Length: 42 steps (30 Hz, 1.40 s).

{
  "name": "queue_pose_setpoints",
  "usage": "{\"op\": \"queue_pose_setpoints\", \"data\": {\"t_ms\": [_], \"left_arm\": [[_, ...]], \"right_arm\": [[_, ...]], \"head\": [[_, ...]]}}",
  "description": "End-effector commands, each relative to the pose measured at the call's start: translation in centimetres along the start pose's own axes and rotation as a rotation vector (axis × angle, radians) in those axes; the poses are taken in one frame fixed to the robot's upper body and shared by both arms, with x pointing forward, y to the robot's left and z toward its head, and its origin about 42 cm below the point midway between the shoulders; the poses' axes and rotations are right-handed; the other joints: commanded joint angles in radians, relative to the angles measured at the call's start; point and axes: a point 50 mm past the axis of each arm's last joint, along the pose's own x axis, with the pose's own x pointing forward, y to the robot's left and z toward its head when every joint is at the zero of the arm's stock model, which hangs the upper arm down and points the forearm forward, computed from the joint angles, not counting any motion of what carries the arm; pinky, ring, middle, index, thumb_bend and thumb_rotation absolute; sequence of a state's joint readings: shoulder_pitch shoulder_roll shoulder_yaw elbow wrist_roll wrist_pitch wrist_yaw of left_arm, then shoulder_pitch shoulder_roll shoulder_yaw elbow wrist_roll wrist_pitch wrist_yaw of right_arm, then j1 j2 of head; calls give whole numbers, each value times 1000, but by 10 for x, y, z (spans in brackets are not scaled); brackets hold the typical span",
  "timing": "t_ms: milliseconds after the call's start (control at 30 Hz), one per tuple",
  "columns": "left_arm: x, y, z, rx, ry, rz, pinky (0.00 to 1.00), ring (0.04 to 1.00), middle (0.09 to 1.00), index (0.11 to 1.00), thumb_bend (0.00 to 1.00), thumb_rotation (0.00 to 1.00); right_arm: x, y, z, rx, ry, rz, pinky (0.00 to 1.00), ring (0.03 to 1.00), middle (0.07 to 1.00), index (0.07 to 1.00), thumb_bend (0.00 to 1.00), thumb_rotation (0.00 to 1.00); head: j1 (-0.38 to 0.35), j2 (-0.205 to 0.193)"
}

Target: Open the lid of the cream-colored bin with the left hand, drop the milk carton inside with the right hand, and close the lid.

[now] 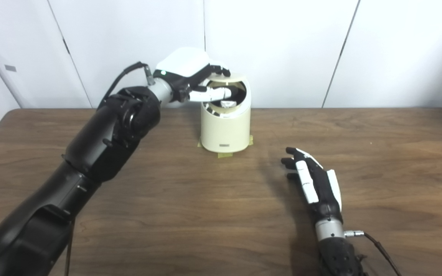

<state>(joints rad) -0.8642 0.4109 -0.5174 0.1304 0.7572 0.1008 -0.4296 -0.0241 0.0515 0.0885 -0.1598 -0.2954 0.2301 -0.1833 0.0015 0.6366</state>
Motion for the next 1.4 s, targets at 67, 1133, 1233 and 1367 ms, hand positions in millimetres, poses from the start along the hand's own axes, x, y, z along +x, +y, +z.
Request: {"op": "queue_pose_setpoints", "data": {"t_ms": [67, 1133, 1233, 1367], "left_arm": [[-1, 14, 9, 75, -24, 11, 950, 887, 837, 807, 552, 1000], [-18, -53, 22, 442, -18, -264, 1000, 983, 915, 908, 544, 1000], [-22, -42, 22, 350, -15, -189, 1000, 959, 904, 889, 538, 1000], [-27, -16, 22, 213, 8, -80, 1000, 953, 903, 876, 515, 1000]], "right_arm": [[5, 4, 7, -2, -28, -13, 778, 753, 693, 749, 433, 984], [12, 4, 5, 13, -20, -66, 720, 759, 694, 786, 451, 914], [13, 4, 3, 6, -21, -63, 721, 758, 692, 785, 453, 916], [14, 3, 1, 3, -25, -60, 691, 750, 694, 783, 451, 917]], "head": [[-2, 2], [-40, 16], [-43, 16], [-43, 14]]}}
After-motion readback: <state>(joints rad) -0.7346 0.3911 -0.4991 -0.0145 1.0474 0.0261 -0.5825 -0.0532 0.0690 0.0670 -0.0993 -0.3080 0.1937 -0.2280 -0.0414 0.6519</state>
